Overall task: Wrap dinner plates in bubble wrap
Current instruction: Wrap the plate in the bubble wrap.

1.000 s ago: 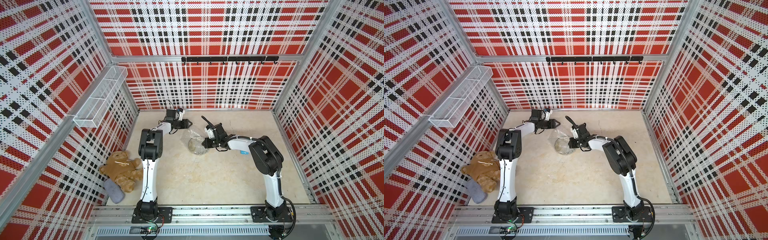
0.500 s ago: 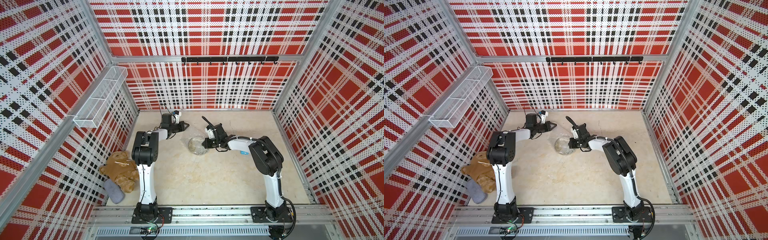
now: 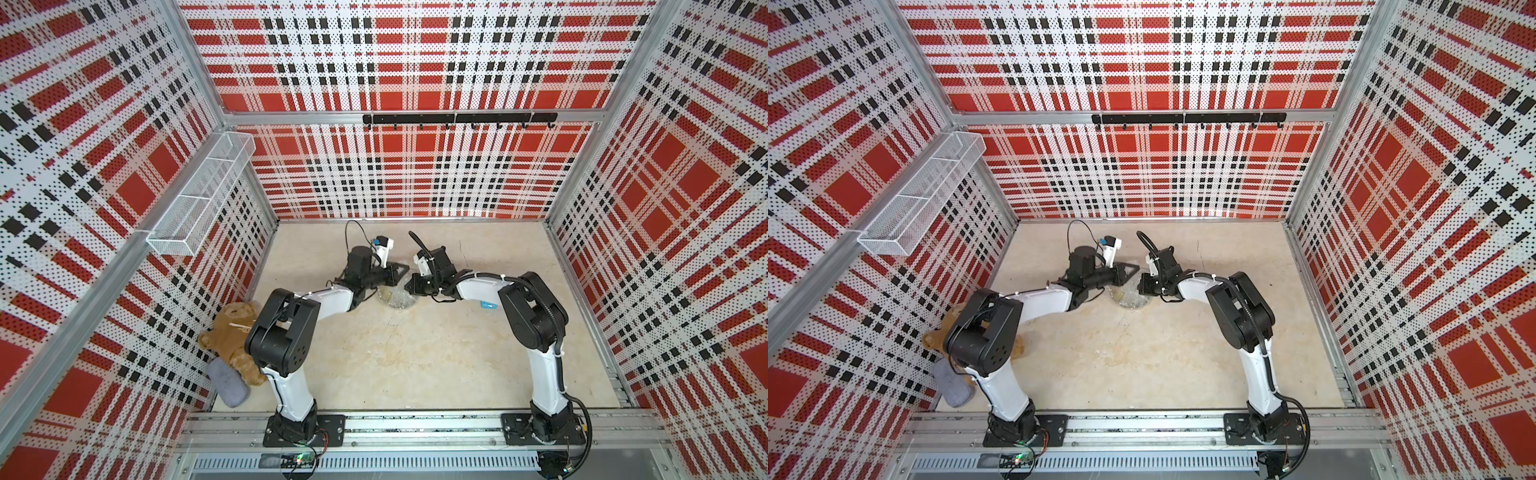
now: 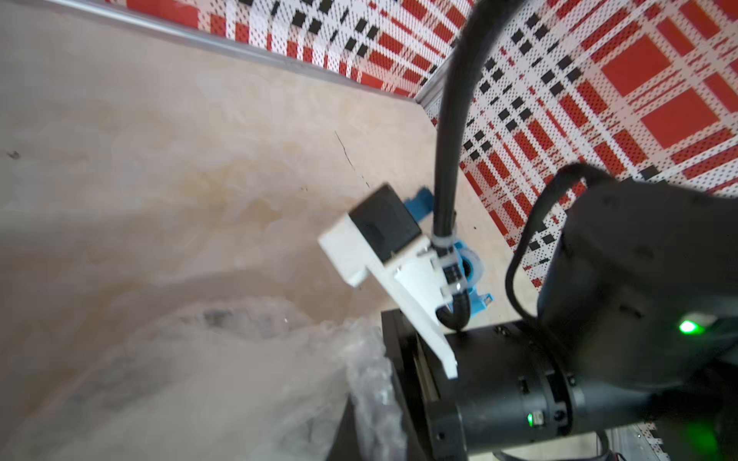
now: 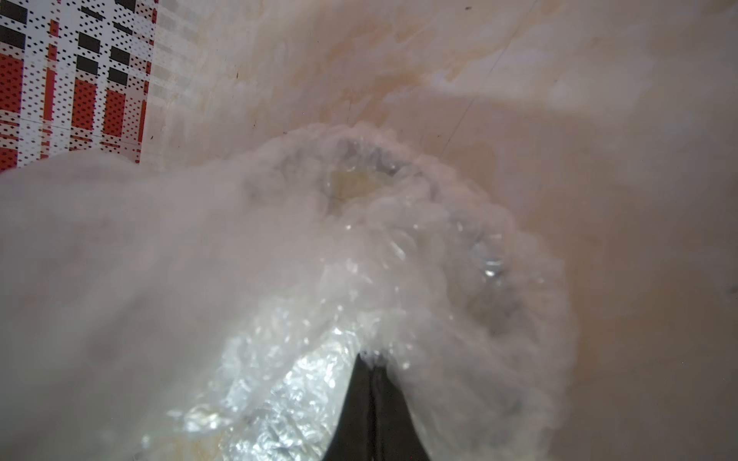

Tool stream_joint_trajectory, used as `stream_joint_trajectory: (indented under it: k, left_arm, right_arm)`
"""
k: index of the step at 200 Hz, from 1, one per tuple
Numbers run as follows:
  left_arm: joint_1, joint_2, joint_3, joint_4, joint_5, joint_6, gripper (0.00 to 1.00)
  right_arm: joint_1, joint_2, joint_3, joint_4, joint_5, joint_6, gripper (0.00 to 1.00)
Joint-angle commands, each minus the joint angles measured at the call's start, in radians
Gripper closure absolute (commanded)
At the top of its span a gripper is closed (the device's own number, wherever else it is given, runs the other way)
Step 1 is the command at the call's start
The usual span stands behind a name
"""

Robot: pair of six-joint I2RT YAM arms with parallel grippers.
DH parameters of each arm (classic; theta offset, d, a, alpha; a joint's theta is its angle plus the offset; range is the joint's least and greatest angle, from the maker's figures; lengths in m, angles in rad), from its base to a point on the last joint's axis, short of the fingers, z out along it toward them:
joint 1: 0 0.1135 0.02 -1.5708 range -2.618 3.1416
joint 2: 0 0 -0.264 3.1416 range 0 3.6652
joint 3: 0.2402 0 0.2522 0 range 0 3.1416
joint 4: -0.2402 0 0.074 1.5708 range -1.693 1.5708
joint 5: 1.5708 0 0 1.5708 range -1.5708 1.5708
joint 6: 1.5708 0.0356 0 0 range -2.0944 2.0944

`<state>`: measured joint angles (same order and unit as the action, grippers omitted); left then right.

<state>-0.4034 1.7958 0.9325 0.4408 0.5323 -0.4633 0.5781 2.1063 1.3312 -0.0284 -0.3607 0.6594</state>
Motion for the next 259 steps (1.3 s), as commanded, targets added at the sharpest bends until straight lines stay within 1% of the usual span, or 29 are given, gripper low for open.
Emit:
stream_joint_trajectory:
  k: [1, 16, 43, 67, 86, 96, 109, 140, 160, 178, 196, 206, 216, 226, 252, 259]
  left_arm:
    - [-0.012, -0.031, -0.043, 0.064, -0.035, -0.048, 1.00]
    - [-0.022, -0.018, -0.079, 0.077, -0.049, -0.071, 1.00]
    - [-0.053, 0.031, -0.161, 0.177, -0.032, -0.156, 1.00]
    - [-0.069, 0.073, -0.236, 0.277, -0.081, -0.189, 1.00]
    - [-0.064, 0.133, -0.271, 0.356, -0.072, -0.216, 1.00]
    - [-0.067, 0.166, -0.269, 0.361, -0.062, -0.212, 1.00]
    - [-0.071, 0.207, -0.264, 0.363, -0.057, -0.209, 1.00]
    - [-0.059, 0.203, -0.284, 0.377, -0.070, -0.193, 1.00]
    - [-0.043, 0.196, -0.290, 0.373, -0.069, -0.172, 1.00]
    - [-0.038, 0.206, -0.281, 0.361, -0.058, -0.154, 1.00]
    - [-0.043, 0.210, -0.274, 0.358, -0.043, -0.144, 1.00]
    - [-0.049, 0.209, -0.272, 0.359, -0.040, -0.135, 1.00]
    - [-0.052, 0.206, -0.269, 0.359, -0.035, -0.126, 1.00]
    - [-0.056, 0.203, -0.265, 0.359, -0.032, -0.119, 1.00]
    - [-0.068, 0.193, -0.253, 0.359, -0.036, -0.091, 1.00]
    - [-0.077, 0.186, -0.249, 0.360, -0.039, -0.075, 0.98]
  right_arm:
    - [-0.003, 0.058, -0.051, -0.120, 0.028, 0.031, 1.00]
    - [-0.003, 0.059, -0.041, -0.122, 0.019, 0.034, 1.00]
    - [-0.003, 0.050, -0.048, -0.090, 0.009, 0.074, 1.00]
    - [-0.004, 0.026, -0.076, -0.023, -0.024, 0.116, 1.00]
    - [-0.009, -0.004, -0.096, 0.047, -0.062, 0.148, 0.96]
    - [-0.014, -0.020, -0.108, 0.085, -0.078, 0.173, 0.93]
    - [-0.018, -0.045, -0.120, 0.113, -0.072, 0.197, 0.88]
    - [-0.022, -0.148, -0.146, 0.155, -0.032, 0.192, 0.76]
    - [-0.027, -0.176, -0.142, 0.118, -0.022, 0.163, 0.69]
    - [-0.027, -0.173, -0.136, 0.064, -0.002, 0.118, 0.62]
    - [-0.027, -0.143, -0.107, 0.029, -0.038, 0.085, 0.55]
    - [-0.026, -0.114, -0.068, -0.020, -0.061, 0.069, 0.54]
    - [-0.019, -0.093, -0.047, -0.052, -0.055, 0.066, 0.53]
    - [-0.011, -0.073, -0.038, -0.067, -0.041, 0.071, 0.53]
    - [0.001, -0.014, 0.005, -0.108, -0.066, 0.087, 0.54]
    - [0.004, 0.000, 0.013, -0.111, -0.073, 0.097, 0.53]
